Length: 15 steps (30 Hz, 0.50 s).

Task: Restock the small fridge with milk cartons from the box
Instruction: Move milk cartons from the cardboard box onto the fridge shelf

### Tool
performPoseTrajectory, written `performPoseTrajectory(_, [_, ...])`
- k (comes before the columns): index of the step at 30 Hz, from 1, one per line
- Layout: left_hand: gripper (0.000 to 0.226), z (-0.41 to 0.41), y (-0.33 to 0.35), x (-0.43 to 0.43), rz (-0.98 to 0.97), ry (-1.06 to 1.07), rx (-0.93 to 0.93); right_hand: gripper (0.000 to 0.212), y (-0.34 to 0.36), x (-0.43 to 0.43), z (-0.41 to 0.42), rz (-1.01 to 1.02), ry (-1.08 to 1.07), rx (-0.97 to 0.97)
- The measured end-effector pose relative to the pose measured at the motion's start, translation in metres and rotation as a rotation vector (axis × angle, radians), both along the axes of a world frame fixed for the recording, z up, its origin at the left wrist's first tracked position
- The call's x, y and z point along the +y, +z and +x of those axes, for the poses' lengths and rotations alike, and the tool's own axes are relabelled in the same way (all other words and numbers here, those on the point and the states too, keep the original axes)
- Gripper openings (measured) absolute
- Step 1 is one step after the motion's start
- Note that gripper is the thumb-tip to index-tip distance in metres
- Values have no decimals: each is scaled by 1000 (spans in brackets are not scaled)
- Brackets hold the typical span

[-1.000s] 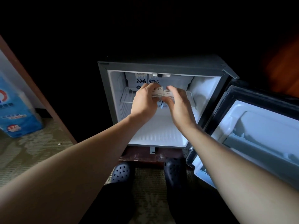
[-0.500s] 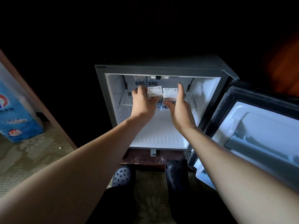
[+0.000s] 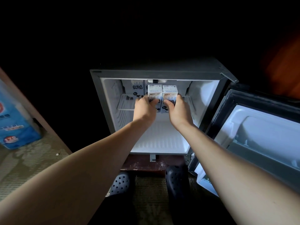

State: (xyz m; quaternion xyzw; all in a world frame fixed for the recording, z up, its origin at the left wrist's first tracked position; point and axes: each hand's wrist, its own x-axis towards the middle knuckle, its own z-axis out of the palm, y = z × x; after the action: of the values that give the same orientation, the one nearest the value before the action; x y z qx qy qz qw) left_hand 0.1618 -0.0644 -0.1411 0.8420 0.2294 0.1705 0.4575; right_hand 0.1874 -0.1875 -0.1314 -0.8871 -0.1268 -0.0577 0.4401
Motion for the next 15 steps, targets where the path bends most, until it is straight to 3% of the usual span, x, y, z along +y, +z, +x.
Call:
performPoseTrajectory(8, [23, 20, -7, -17, 42, -5, -80, 22, -9, -7, 18, 42, -152, -12])
performPoseTrajectory(12, [13, 20, -11, -19, -12, 44, -141, 34, -14, -4, 25, 20, -201, 1])
performPoseTrajectory(15, [9, 19, -13, -17, -40, 34, -165, 32, -16, -4, 31, 22, -212, 0])
